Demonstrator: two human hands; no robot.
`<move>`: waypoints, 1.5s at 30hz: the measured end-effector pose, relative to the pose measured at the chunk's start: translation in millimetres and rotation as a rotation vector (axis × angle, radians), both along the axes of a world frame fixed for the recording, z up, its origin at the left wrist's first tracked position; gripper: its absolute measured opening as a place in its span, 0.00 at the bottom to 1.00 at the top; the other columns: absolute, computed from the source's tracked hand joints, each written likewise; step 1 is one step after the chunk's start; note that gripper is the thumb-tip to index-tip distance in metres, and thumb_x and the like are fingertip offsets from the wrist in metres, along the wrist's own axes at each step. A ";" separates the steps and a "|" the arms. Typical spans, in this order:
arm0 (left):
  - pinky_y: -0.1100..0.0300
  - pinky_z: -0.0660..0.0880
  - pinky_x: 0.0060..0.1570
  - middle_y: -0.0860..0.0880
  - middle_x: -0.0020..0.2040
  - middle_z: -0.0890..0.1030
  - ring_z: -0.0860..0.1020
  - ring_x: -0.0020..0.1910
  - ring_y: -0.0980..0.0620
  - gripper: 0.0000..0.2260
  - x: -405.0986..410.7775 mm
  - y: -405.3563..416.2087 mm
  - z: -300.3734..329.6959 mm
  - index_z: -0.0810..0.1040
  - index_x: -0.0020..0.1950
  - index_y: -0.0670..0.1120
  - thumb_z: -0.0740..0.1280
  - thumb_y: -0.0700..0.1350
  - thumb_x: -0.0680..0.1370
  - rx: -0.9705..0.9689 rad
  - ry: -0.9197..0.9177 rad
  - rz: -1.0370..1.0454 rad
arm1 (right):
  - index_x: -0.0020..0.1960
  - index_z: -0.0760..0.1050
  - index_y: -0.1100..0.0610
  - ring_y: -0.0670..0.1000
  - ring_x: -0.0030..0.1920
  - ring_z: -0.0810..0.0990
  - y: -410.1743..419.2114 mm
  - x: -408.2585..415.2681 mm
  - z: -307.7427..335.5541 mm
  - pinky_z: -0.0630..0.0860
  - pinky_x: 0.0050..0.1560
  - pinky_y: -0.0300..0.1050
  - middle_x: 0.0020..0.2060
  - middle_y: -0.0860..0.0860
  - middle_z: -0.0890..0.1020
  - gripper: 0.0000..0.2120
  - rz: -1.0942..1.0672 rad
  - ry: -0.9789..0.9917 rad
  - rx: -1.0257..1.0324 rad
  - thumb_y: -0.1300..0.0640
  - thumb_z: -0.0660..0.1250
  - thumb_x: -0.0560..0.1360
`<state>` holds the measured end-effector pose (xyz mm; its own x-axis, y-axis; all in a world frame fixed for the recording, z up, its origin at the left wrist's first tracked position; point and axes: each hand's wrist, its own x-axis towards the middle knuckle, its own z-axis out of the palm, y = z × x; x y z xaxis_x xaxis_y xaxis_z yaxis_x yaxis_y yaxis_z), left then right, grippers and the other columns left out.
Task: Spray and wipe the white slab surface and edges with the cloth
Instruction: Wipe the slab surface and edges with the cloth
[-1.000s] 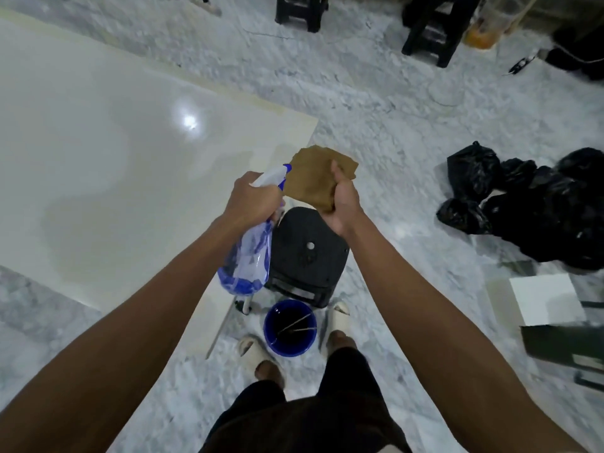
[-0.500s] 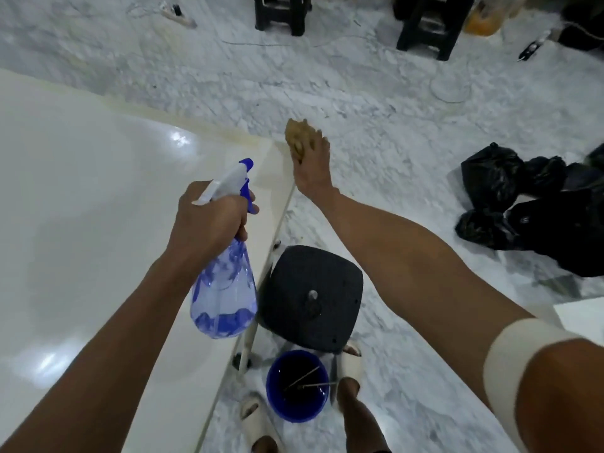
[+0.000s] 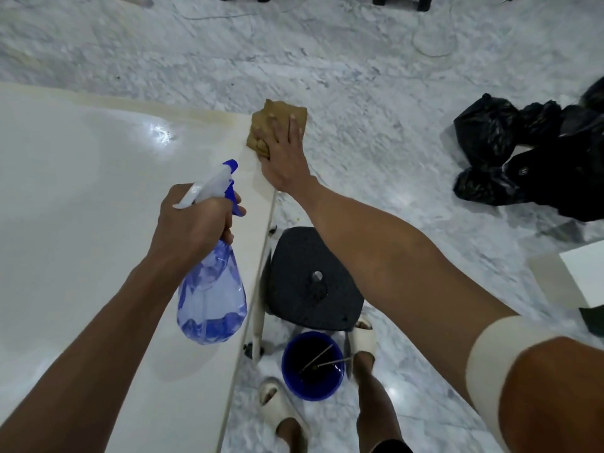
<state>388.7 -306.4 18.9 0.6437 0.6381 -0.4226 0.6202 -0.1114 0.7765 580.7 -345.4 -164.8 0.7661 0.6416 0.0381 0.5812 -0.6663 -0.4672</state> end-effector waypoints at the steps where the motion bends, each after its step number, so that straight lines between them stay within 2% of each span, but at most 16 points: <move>1: 0.55 0.80 0.36 0.42 0.42 0.85 0.74 0.19 0.56 0.09 -1.5 0.9 -1.0 0.81 0.44 0.41 0.61 0.32 0.74 0.005 0.005 -0.007 | 0.75 0.69 0.53 0.72 0.77 0.49 0.9 1.0 -0.9 0.43 0.76 0.68 0.78 0.58 0.63 0.24 0.022 -0.014 0.002 0.49 0.54 0.81; 5: 0.57 0.80 0.34 0.42 0.42 0.85 0.74 0.20 0.56 0.10 -6.7 2.1 -4.8 0.80 0.43 0.43 0.62 0.32 0.74 0.011 0.025 -0.028 | 0.69 0.75 0.57 0.73 0.75 0.57 6.6 2.5 -9.1 0.49 0.75 0.72 0.73 0.59 0.71 0.27 -0.011 0.026 0.089 0.48 0.48 0.79; 10: 0.62 0.79 0.29 0.43 0.41 0.85 0.74 0.19 0.56 0.10 -13.0 0.3 -6.4 0.80 0.43 0.42 0.61 0.31 0.73 0.028 0.039 -0.050 | 0.68 0.76 0.60 0.74 0.74 0.58 10.7 -3.2 -16.2 0.48 0.76 0.68 0.71 0.60 0.73 0.22 -0.066 -0.039 0.107 0.53 0.54 0.80; 14: 0.54 0.81 0.38 0.43 0.41 0.85 0.73 0.18 0.56 0.11 -16.2 -4.6 -3.0 0.80 0.41 0.42 0.61 0.30 0.71 0.024 0.058 -0.036 | 0.64 0.79 0.64 0.71 0.72 0.67 4.0 -15.8 -6.4 0.50 0.75 0.67 0.65 0.62 0.78 0.20 -0.052 -0.040 0.133 0.56 0.56 0.79; 17: 0.50 0.81 0.42 0.43 0.40 0.85 0.73 0.19 0.54 0.11 -21.3 -6.9 0.8 0.80 0.41 0.41 0.61 0.30 0.69 0.030 0.058 -0.027 | 0.56 0.83 0.66 0.68 0.63 0.78 -0.4 -27.6 -8.8 0.46 0.76 0.59 0.57 0.63 0.83 0.20 0.025 -0.162 0.118 0.58 0.56 0.77; 20: 0.47 0.82 0.44 0.44 0.40 0.85 0.73 0.18 0.55 0.10 -29.9 -8.4 5.8 0.80 0.41 0.40 0.61 0.31 0.70 0.041 0.056 -0.061 | 0.65 0.78 0.63 0.67 0.73 0.68 0.7 -42.2 -5.4 0.33 0.76 0.51 0.67 0.62 0.77 0.27 0.002 -0.120 0.065 0.52 0.48 0.79; 22: 0.47 0.82 0.45 0.43 0.42 0.85 0.72 0.18 0.55 0.10 -38.0 -8.5 7.1 0.80 0.43 0.39 0.61 0.31 0.70 0.040 0.053 -0.078 | 0.67 0.76 0.65 0.68 0.74 0.65 -4.7 -58.1 2.7 0.28 0.74 0.47 0.69 0.62 0.75 0.25 0.002 -0.108 0.025 0.54 0.49 0.80; 24: 0.49 0.82 0.43 0.41 0.44 0.86 0.73 0.19 0.56 0.11 -49.5 -7.6 6.9 0.80 0.47 0.37 0.61 0.32 0.70 0.053 0.043 -0.097 | 0.75 0.65 0.63 0.65 0.78 0.56 -12.1 -72.1 6.6 0.20 0.67 0.45 0.76 0.59 0.65 0.23 0.014 -0.235 -0.062 0.56 0.48 0.83; 25: 0.50 0.82 0.41 0.40 0.44 0.86 0.74 0.19 0.56 0.12 -56.5 -7.1 6.2 0.80 0.49 0.37 0.61 0.32 0.70 0.060 0.036 -0.107 | 0.77 0.63 0.62 0.64 0.79 0.53 -12.7 -79.3 1.2 0.19 0.65 0.44 0.77 0.58 0.62 0.23 0.029 -0.221 -0.070 0.56 0.47 0.84; 28: 0.54 0.80 0.38 0.39 0.46 0.86 0.75 0.21 0.55 0.13 -79.5 -7.7 4.0 0.81 0.51 0.38 0.62 0.34 0.69 0.051 0.024 -0.141 | 0.71 0.71 0.64 0.68 0.77 0.57 -17.2 -110.1 -2.0 0.23 0.70 0.41 0.73 0.63 0.69 0.21 0.015 -0.133 0.068 0.60 0.55 0.81; 32: 0.53 0.80 0.39 0.36 0.48 0.85 0.76 0.25 0.51 0.10 -113.7 -11.0 2.4 0.80 0.47 0.41 0.62 0.33 0.70 0.027 0.026 -0.186 | 0.73 0.69 0.63 0.70 0.78 0.51 -21.7 -144.6 -5.5 0.36 0.77 0.54 0.75 0.61 0.66 0.21 -0.090 0.001 0.171 0.59 0.57 0.82; 35: 0.56 0.80 0.35 0.37 0.47 0.84 0.77 0.27 0.49 0.10 -139.0 -13.8 -0.4 0.79 0.46 0.41 0.62 0.32 0.70 0.030 0.032 -0.206 | 0.73 0.70 0.62 0.72 0.77 0.52 -24.9 -168.8 -11.8 0.42 0.78 0.60 0.75 0.61 0.67 0.22 -0.091 -0.026 0.147 0.58 0.55 0.81; 38: 0.57 0.79 0.34 0.43 0.42 0.84 0.78 0.29 0.47 0.11 -164.7 -15.7 -2.2 0.78 0.41 0.45 0.61 0.32 0.69 0.026 0.045 -0.231 | 0.72 0.71 0.63 0.72 0.77 0.52 -28.7 -195.7 -19.0 0.42 0.78 0.58 0.74 0.62 0.68 0.21 -0.145 -0.049 0.192 0.58 0.55 0.81; 41: 0.54 0.79 0.37 0.41 0.44 0.84 0.76 0.26 0.50 0.10 -186.0 -19.5 -4.1 0.78 0.40 0.45 0.61 0.32 0.69 0.030 0.070 -0.251 | 0.73 0.69 0.62 0.70 0.78 0.51 -35.3 -224.9 -24.7 0.40 0.78 0.55 0.76 0.61 0.65 0.21 -0.146 -0.055 0.195 0.58 0.55 0.82; 43: 0.52 0.81 0.41 0.37 0.49 0.83 0.76 0.27 0.50 0.08 -197.5 -22.1 -3.9 0.78 0.44 0.42 0.62 0.34 0.69 0.031 0.089 -0.246 | 0.72 0.70 0.62 0.71 0.77 0.51 -36.9 -244.8 -25.9 0.38 0.78 0.53 0.75 0.61 0.67 0.21 -0.148 -0.066 0.203 0.58 0.57 0.82; 45: 0.49 0.82 0.44 0.36 0.51 0.84 0.77 0.29 0.49 0.14 -210.0 -24.8 -2.2 0.79 0.49 0.39 0.63 0.38 0.66 0.032 0.095 -0.245 | 0.70 0.73 0.62 0.72 0.77 0.53 -38.4 -266.1 -27.9 0.31 0.77 0.47 0.74 0.61 0.69 0.20 -0.134 -0.050 0.244 0.56 0.58 0.81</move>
<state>178.7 -331.2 16.7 0.7389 0.4821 -0.4708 0.6419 -0.2908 0.7095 314.6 -383.8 -192.8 0.8365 0.5022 0.2193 0.5224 -0.6099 -0.5960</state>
